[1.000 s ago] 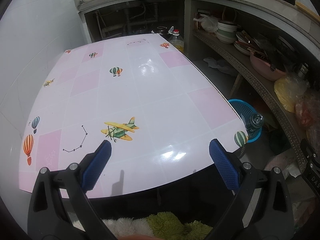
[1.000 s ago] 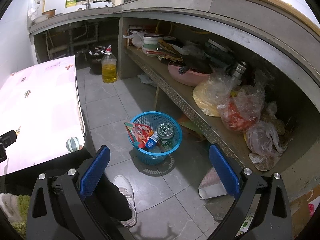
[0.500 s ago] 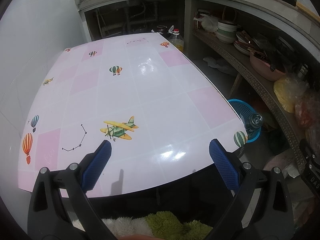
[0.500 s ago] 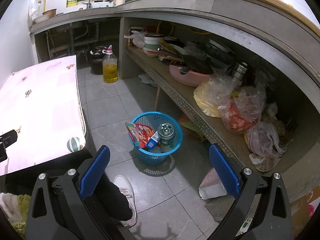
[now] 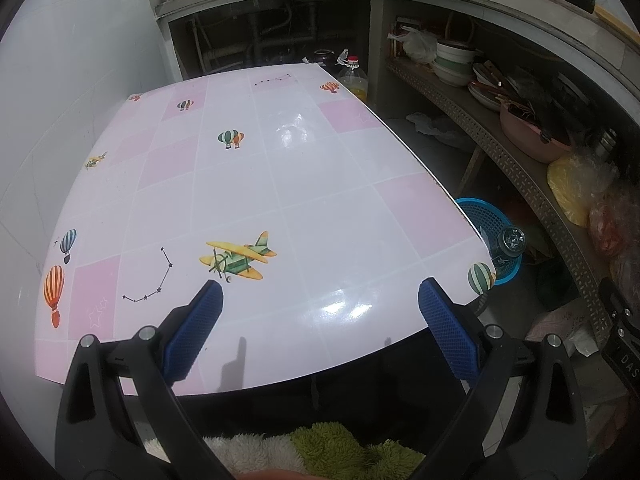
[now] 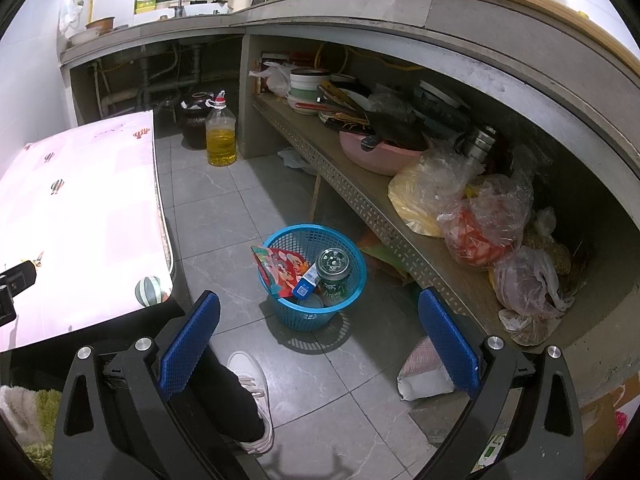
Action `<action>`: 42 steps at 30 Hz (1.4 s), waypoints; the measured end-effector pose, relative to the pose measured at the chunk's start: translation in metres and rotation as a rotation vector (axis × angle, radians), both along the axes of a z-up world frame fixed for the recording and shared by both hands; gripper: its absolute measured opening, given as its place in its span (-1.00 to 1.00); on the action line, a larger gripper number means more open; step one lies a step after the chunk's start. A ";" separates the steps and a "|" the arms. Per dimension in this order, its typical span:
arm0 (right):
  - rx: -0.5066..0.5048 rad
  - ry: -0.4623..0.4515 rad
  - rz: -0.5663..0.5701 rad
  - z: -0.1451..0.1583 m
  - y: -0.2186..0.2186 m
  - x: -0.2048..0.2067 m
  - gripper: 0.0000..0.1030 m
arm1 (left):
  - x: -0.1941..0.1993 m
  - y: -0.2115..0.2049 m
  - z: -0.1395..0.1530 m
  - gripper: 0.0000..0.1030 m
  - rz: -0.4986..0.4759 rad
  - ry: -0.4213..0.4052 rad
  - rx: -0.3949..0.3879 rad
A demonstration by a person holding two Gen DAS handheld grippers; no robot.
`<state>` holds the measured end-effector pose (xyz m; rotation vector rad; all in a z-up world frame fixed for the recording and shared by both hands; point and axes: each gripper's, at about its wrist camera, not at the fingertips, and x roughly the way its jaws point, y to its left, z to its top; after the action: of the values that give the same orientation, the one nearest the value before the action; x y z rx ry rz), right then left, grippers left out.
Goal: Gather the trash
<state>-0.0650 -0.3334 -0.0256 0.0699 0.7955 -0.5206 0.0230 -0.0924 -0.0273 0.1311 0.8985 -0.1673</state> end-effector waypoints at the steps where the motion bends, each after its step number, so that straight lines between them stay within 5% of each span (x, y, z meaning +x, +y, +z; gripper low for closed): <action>1: 0.000 0.000 0.000 0.000 0.000 0.000 0.87 | 0.000 0.000 0.000 0.83 0.000 0.000 0.000; 42: 0.001 0.000 0.002 0.001 0.001 0.002 0.87 | 0.002 0.006 -0.006 0.83 -0.001 0.018 0.001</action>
<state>-0.0633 -0.3326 -0.0249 0.0705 0.7961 -0.5187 0.0247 -0.0867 -0.0330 0.1309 0.9164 -0.1695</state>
